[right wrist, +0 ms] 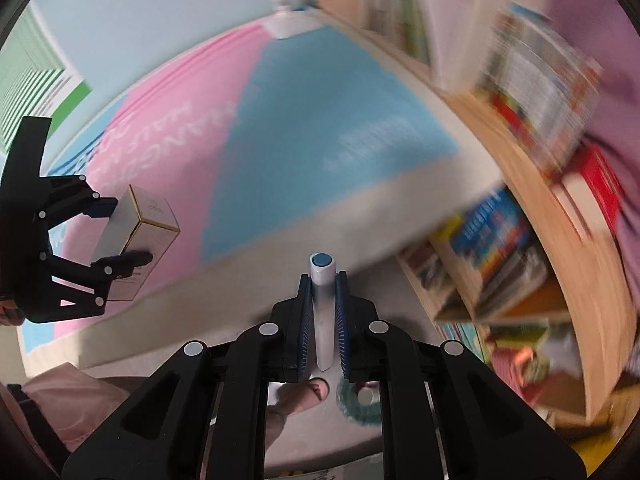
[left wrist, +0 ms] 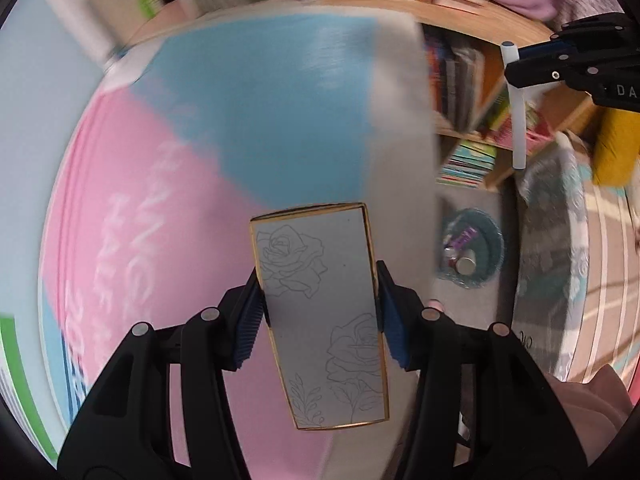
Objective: Collect trash
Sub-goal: 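Carry the white pen in the right tool while the left tool carries the card to the bin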
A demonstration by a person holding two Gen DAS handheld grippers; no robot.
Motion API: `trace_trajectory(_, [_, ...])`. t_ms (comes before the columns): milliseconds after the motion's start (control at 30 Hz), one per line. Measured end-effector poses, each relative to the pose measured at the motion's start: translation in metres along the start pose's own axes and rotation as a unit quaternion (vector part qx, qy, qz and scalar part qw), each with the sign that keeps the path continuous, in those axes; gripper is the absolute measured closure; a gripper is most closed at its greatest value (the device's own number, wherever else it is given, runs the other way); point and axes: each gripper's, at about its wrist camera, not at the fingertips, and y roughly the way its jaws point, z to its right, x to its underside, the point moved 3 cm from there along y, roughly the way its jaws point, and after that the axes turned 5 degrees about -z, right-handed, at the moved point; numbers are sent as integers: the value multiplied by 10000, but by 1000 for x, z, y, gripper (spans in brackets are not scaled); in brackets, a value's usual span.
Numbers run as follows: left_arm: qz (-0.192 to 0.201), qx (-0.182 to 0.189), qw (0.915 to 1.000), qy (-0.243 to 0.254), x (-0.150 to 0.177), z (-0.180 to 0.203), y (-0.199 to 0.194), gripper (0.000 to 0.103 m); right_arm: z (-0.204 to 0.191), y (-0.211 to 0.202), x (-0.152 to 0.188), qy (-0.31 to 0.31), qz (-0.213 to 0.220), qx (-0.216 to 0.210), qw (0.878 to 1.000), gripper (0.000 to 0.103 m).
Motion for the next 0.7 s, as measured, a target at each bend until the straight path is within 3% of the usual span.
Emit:
trace_trajectory(333, [14,281,9935,1104,-44,120,6,53,78,-23,109,1084,16,123,9940,90])
trace_trajectory(700, [-167,609,9750,2130,-69,251,21,54,134,-34,216,2072,32,142,9782,90])
